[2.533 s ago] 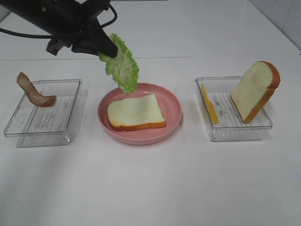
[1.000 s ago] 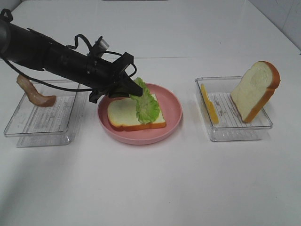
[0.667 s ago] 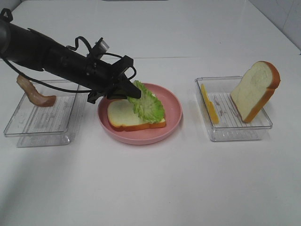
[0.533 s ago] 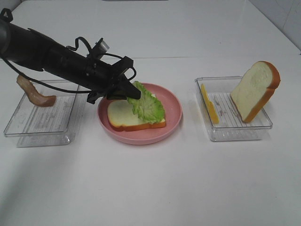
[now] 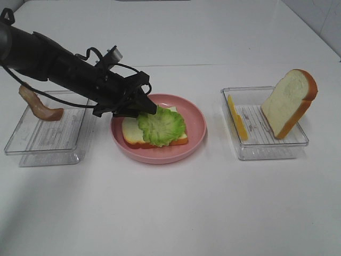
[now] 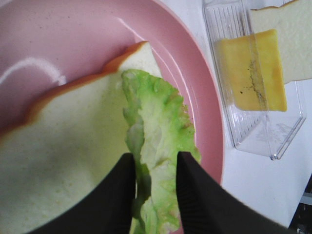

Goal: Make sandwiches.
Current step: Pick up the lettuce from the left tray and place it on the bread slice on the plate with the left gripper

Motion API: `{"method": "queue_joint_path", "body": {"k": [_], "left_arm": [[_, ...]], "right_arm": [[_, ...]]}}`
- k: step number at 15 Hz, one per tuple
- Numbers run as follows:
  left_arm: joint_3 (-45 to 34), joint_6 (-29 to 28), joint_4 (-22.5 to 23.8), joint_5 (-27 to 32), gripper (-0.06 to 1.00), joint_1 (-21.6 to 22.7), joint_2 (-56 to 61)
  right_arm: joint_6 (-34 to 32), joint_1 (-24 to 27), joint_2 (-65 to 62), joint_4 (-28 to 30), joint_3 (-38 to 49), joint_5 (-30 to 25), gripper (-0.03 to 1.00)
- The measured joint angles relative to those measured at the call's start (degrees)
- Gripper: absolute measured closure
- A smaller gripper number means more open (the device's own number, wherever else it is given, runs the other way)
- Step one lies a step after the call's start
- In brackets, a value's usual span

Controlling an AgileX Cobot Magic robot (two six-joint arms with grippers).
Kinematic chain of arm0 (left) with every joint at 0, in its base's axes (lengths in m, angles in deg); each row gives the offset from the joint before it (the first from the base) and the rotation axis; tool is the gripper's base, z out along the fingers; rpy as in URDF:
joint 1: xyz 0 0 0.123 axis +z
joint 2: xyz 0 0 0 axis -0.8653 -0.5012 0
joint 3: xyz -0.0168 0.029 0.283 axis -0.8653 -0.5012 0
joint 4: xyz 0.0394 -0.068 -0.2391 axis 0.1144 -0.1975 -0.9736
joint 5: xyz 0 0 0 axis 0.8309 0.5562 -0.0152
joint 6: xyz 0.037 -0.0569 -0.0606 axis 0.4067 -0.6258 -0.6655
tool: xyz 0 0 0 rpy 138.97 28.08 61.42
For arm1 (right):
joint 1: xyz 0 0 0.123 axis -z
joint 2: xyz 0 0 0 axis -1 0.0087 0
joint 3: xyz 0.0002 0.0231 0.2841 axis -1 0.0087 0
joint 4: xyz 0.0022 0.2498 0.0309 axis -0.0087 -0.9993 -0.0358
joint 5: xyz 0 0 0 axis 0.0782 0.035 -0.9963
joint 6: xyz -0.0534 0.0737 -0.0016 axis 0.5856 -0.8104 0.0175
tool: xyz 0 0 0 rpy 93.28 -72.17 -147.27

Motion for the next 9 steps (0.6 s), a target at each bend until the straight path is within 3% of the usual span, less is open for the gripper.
{"method": "queue_joint_path", "body": {"k": [9], "left_arm": [[1.5, 2.3, 0.4, -2.8, 0.36, 0.1, 0.0]], "right_arm": [[0.0, 0.0, 0.0, 0.0, 0.0, 0.0, 0.12]]}}
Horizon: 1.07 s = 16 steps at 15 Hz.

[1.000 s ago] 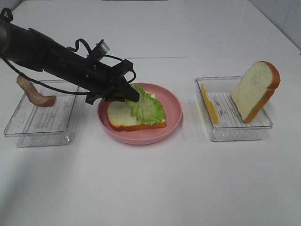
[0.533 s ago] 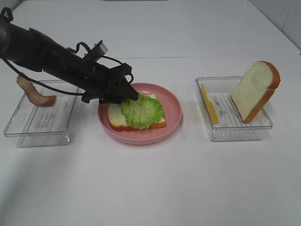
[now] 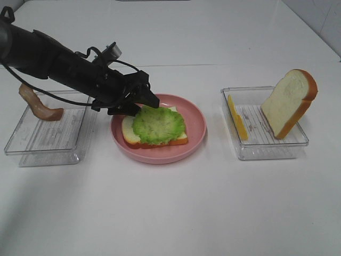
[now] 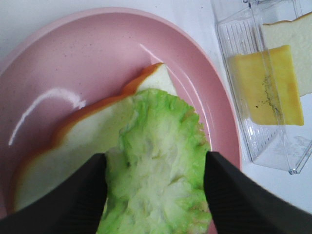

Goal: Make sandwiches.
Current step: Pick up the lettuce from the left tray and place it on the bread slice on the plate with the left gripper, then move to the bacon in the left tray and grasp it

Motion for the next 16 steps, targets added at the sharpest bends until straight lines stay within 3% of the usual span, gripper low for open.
{"method": "queue_joint_path", "body": {"k": [2, 4, 7, 9, 10, 13, 16], "left_arm": [[2.5, 0.0, 0.1, 1.9, 0.29, 0.5, 1.4], [7.8, -8.0, 5.8, 6.3, 0.28, 2.1, 3.8], [16.4, -27.3, 27.8, 17.8, 0.28, 4.6, 5.6], [24.2, -36.3, 45.6, 28.1, 0.28, 5.5, 6.5], [27.9, -41.3, 53.6, 29.3, 0.28, 5.5, 7.2], [29.8, -50.3, 62.5, 30.3, 0.28, 5.7, 9.8], [29.2, -55.8, 64.3, 30.5, 0.26, 8.5, 10.4]], "right_arm": [[0.0, 0.0, 0.0, 0.0, 0.0, 0.0, 0.12], [0.0, 0.0, 0.0, 0.0, 0.0, 0.0, 0.12], [0.0, 0.0, 0.0, 0.0, 0.0, 0.0, 0.12], [0.0, 0.0, 0.0, 0.0, 0.0, 0.0, 0.12], [0.0, 0.0, 0.0, 0.0, 0.0, 0.0, 0.12], [0.0, 0.0, 0.0, 0.0, 0.0, 0.0, 0.12], [0.0, 0.0, 0.0, 0.0, 0.0, 0.0, 0.12]]}}
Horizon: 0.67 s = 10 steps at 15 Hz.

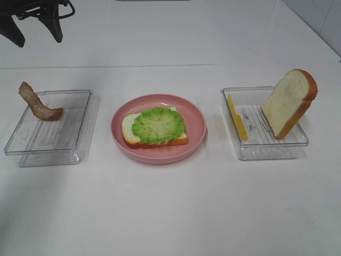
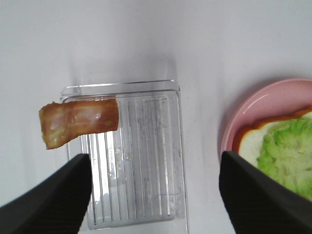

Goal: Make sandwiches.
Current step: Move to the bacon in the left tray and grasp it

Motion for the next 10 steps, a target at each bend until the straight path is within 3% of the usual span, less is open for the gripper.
{"method": "queue_joint_path", "body": {"k": [6, 10], "left_arm": [[-0.9, -0.5, 0.5, 0.1, 0.26, 7.5, -0.6], [-1.1, -0.5, 0.6, 0.0, 0.26, 8.3, -4.8]], "right_arm": [[0.0, 0.0, 0.0, 0.0, 0.0, 0.0, 0.12], [0.0, 0.0, 0.0, 0.0, 0.0, 0.0, 0.12]]}}
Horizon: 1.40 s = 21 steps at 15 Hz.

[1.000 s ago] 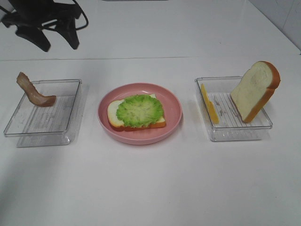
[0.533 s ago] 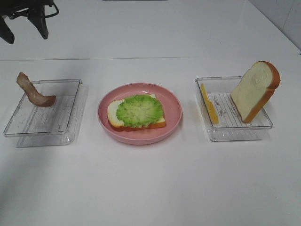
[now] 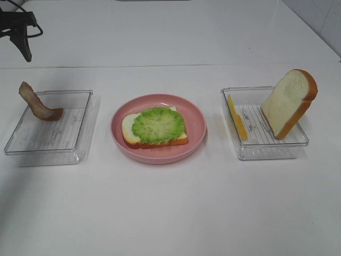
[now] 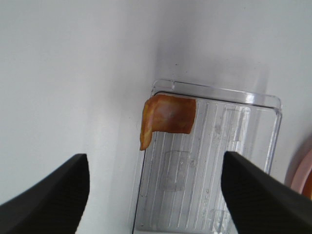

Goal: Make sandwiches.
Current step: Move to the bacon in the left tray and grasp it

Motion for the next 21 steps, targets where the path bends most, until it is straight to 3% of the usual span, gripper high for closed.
{"method": "queue_joint_path", "body": {"k": [8, 13, 18, 21], "left_arm": [[0.3, 7.4, 1.1, -0.1, 0.26, 0.0, -9.6], [0.3, 7.8, 1.4, -0.7, 0.34, 0.0, -10.5], [0.3, 7.7, 1.4, -0.7, 0.75, 0.0, -10.7], [0.3, 7.8, 1.4, -1.1, 0.93, 0.0, -10.7]], "right_arm": [[0.0, 0.0, 0.0, 0.0, 0.0, 0.0, 0.12], [0.0, 0.0, 0.0, 0.0, 0.0, 0.0, 0.12], [0.0, 0.0, 0.0, 0.0, 0.0, 0.0, 0.12], [0.0, 0.0, 0.0, 0.0, 0.0, 0.0, 0.12]]}}
